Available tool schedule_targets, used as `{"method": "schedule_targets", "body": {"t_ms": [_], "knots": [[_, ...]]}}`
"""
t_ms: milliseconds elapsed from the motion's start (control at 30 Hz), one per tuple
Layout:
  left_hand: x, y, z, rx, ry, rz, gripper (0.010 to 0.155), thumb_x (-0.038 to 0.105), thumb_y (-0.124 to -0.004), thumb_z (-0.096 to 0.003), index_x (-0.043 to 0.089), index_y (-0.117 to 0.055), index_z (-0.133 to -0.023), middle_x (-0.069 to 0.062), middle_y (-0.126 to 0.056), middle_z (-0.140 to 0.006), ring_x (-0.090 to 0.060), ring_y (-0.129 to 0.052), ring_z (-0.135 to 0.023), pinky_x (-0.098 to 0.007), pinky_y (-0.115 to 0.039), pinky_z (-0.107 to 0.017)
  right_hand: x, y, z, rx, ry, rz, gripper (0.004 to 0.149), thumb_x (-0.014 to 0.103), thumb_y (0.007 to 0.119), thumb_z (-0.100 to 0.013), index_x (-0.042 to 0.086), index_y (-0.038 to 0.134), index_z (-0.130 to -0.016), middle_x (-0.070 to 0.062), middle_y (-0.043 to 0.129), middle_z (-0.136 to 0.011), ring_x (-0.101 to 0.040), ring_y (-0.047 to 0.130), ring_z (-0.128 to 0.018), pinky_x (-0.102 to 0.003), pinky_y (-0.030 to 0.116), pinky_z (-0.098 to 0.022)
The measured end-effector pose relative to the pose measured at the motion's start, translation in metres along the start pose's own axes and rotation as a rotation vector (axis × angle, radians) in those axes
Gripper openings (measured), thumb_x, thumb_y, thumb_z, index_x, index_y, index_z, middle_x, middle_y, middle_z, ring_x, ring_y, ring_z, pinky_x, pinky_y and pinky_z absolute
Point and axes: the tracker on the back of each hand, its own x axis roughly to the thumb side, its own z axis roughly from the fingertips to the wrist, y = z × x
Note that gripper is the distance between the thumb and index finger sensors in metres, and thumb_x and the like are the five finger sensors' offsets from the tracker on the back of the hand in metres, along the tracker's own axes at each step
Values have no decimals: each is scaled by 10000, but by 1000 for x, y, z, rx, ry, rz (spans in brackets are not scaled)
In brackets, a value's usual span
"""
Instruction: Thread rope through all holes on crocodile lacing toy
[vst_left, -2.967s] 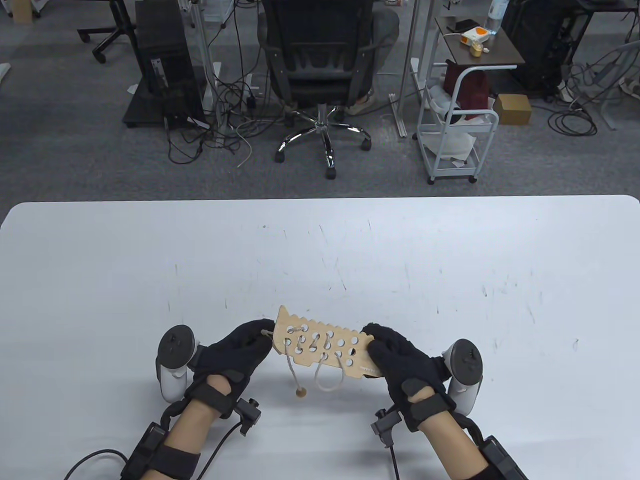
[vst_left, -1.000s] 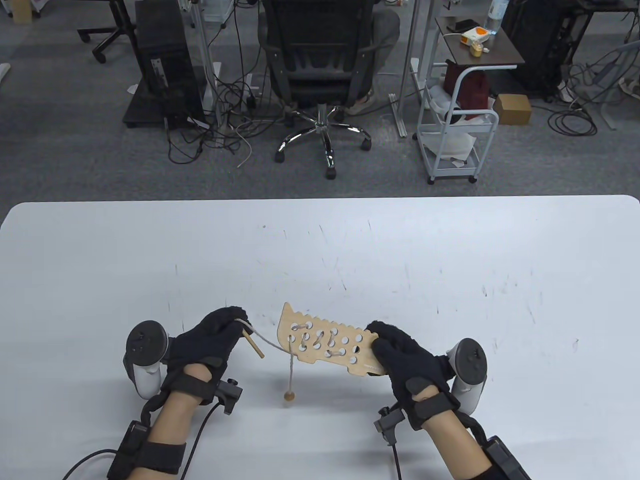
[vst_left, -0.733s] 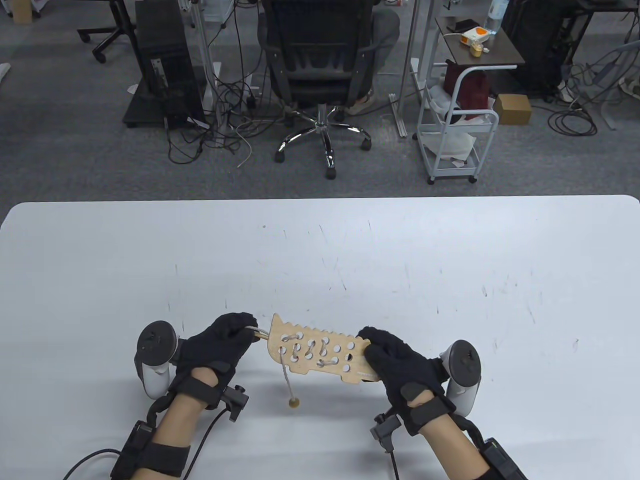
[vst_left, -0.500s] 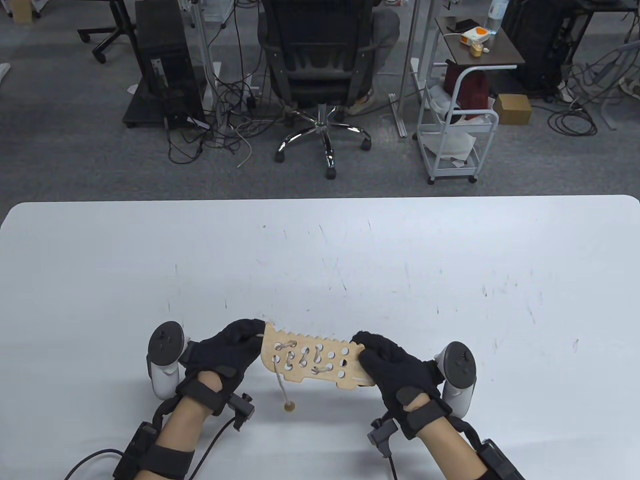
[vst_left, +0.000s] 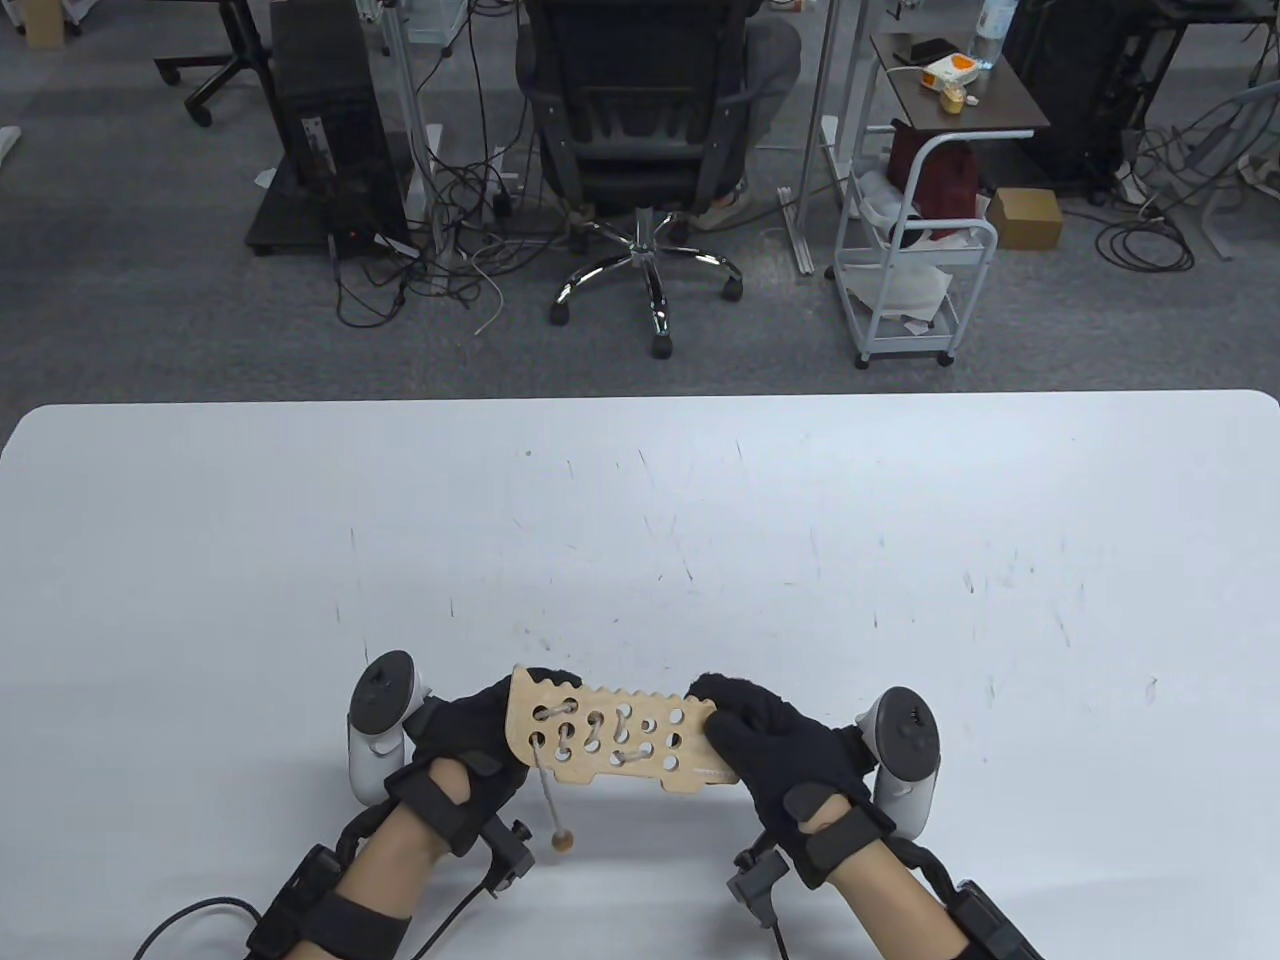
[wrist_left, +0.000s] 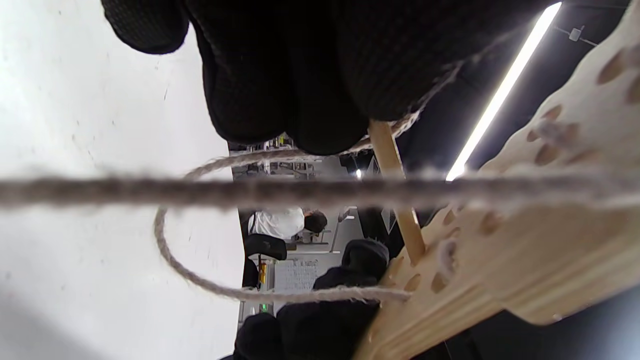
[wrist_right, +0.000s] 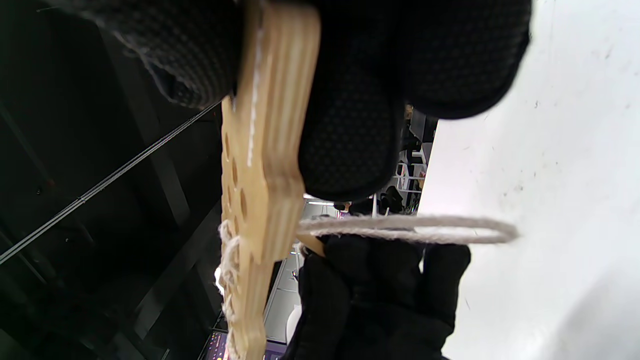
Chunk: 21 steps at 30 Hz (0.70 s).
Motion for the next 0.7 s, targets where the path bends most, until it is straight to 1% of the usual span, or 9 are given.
{"method": "schedule_targets", "body": {"t_ms": [133, 233, 300, 367, 533, 700], "knots": [[-2, -7, -1, -40, 18, 33, 429, 295, -873, -408, 285, -856, -836, 35, -1006, -782, -260, -976, -771, -566, -649, -711, 0, 3, 1, 21, -7, -26, 490, 347, 820, -471, 112, 752, -897, -67, 1003, -687, -241, 1064, -463, -438, 836, -396], [-2, -10, 0, -33, 22, 3, 424, 303, -886, -407, 308, -877, -830, 46, -1007, -785, -252, -970, -781, -557, -647, -713, 0, 5, 1, 26, -11, -34, 489, 347, 820, -471, 115, 753, -896, -68, 1001, -689, -239, 1065, -464, -438, 836, -395], [0, -11, 1, -26, 25, -25, 414, 321, -908, -401, 339, -911, -814, 34, -947, -830, -267, -915, -817, -562, -617, -724, 0, 5, 1, 31, -13, -36, 490, 348, 820, -471, 113, 753, -896, -65, 1001, -691, -240, 1064, -464, -440, 836, -395], [1, -12, 2, -16, 14, -40, 411, 328, -915, -401, 352, -919, -811, 35, -939, -835, -267, -910, -819, -561, -614, -726, -1, 6, 1, 29, -14, -23, 488, 346, 821, -470, 113, 756, -894, -67, 1003, -687, -239, 1065, -463, -441, 837, -392], [6, -17, 3, -29, -11, -52, 416, 310, -919, -404, 339, -929, -819, 29, -955, -829, -269, -925, -811, -564, -623, -723, -3, 8, 1, 30, -3, -4, 487, 344, 821, -469, 113, 757, -893, -67, 1004, -685, -241, 1065, -460, -442, 837, -391], [9, -23, 3, -74, -41, -37, 437, 293, -907, -410, 310, -924, -846, 21, -961, -840, -275, -928, -817, -566, -626, -723, -5, 9, 1, 23, 0, 5, 485, 343, 822, -467, 117, 761, -891, -65, 1006, -685, -242, 1065, -460, -446, 836, -389]]}}
